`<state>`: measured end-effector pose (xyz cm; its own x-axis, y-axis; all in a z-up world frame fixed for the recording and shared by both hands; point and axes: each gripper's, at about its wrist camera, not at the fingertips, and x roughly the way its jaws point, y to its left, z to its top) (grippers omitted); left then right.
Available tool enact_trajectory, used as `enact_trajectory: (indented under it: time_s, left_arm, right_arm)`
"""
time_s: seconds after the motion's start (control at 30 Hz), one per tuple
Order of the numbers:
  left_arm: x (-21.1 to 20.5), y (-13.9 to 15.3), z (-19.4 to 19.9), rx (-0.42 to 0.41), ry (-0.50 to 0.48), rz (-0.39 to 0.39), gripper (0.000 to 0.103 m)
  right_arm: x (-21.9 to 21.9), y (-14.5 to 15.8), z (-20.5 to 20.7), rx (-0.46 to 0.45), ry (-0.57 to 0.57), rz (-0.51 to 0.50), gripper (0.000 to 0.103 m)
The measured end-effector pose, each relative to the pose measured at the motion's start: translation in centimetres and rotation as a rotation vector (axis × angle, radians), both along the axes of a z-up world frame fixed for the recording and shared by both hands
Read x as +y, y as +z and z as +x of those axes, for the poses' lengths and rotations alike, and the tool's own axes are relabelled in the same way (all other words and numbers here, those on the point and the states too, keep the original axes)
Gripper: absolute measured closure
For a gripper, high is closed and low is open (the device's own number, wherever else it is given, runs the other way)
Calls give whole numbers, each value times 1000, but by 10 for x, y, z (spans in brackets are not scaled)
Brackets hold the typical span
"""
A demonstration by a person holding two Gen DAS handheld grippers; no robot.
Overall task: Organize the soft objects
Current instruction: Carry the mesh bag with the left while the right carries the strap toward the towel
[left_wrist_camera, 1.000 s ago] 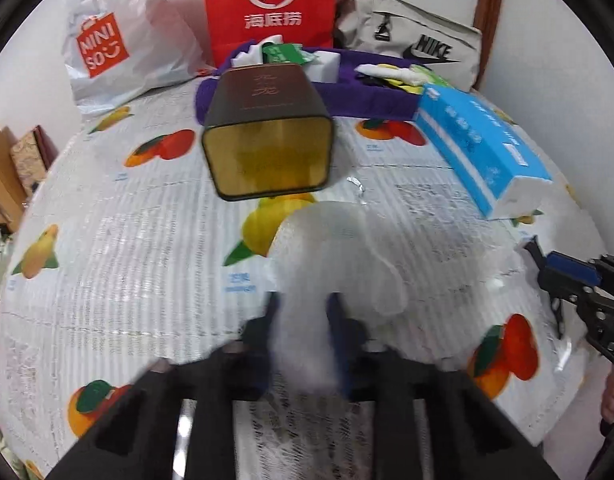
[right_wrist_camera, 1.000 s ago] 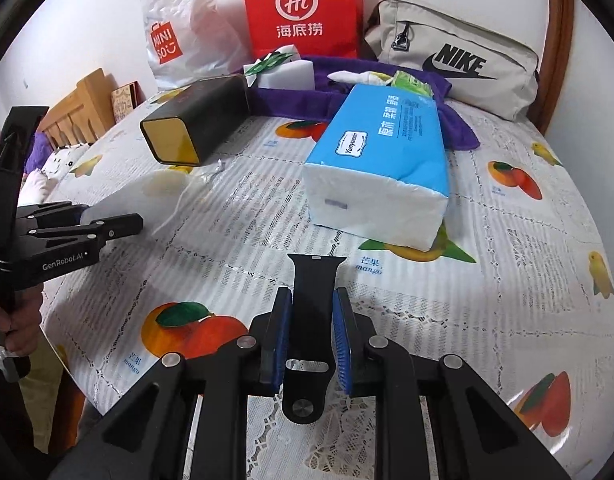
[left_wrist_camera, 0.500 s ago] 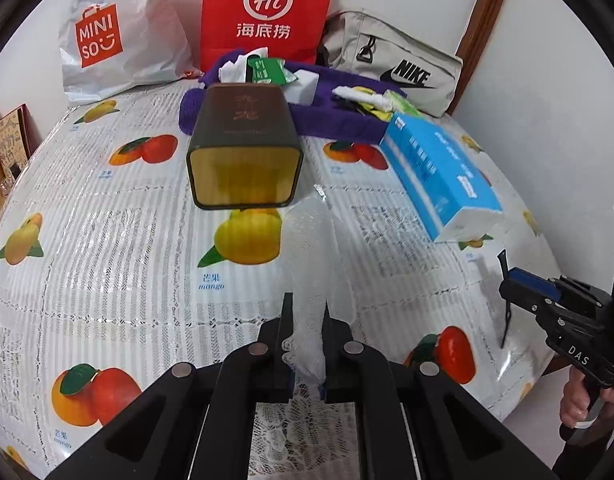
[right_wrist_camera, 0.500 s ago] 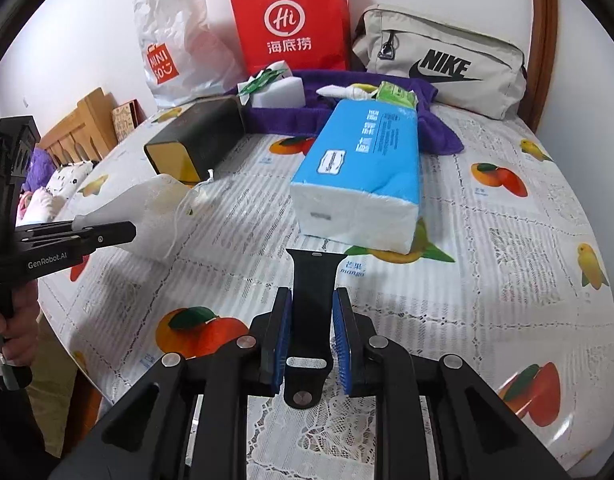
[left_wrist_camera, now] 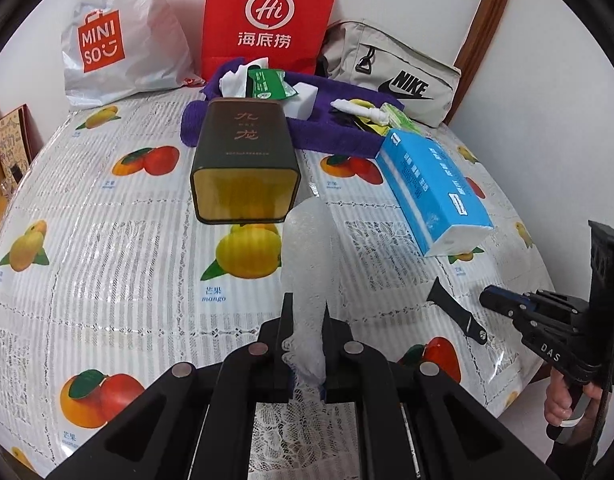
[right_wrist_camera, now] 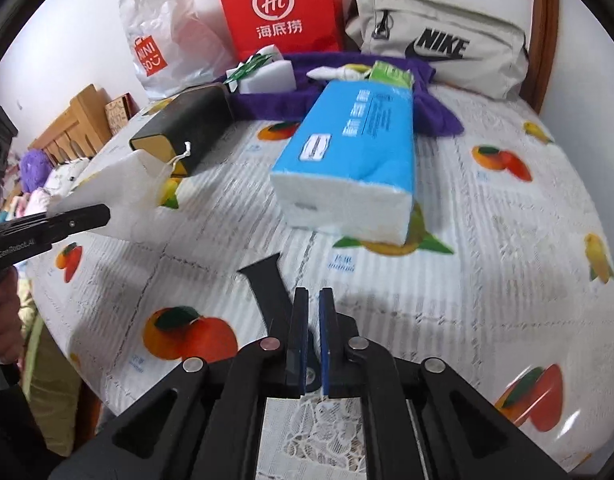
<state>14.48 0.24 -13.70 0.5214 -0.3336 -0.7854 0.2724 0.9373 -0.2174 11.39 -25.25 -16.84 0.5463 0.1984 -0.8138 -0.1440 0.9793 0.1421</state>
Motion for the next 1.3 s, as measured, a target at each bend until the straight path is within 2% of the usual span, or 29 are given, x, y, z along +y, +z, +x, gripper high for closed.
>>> enact_trajectory:
  time_s: [0.03,0.1,0.17,0.27,0.37,0.47,0.6,0.77,1.0,1.17,1.3]
  left_arm:
    - [1,-1,0,3,3,-2,95]
    - [1,-2,0,7,5,-5,95]
    - [1,-4,0,12,3,-7,95]
    - [2,-5,0,18,3,-8,95]
    - [3,-5,0,20,6,-4,95]
    - [4,-5,-1,23,9,-6,95]
    - [3,-7,-1,31,4,-9,95]
    - [4,-10,-2,43,-6,-21,95]
    - [6,-15,3,71,9,-52,95]
    - [6,-3,1,46,-5,-71,95]
    - [7,9,1,24,-8,-76,95]
  right_arm:
    - [0,-2,-1,10,19,20,92]
    - [3,-4,-4,13,50,30,68]
    - [7,-7,-5,1,64,13,60]
    - [16,-16,0,31,93,-6,60]
    - [29,-21,1,5,106,-94,61]
    - [37,-22,3,-26,81,-160,79]
    - [32,-21,13,-15,44,-114,82]
    - [35,-21,11,-4,73,-143,80]
    - [36,-24,15,-28,62,-129,82]
    - [28,-13,14,-1,66,-44,82]
    - [28,4,8,-24,59,-40,82]
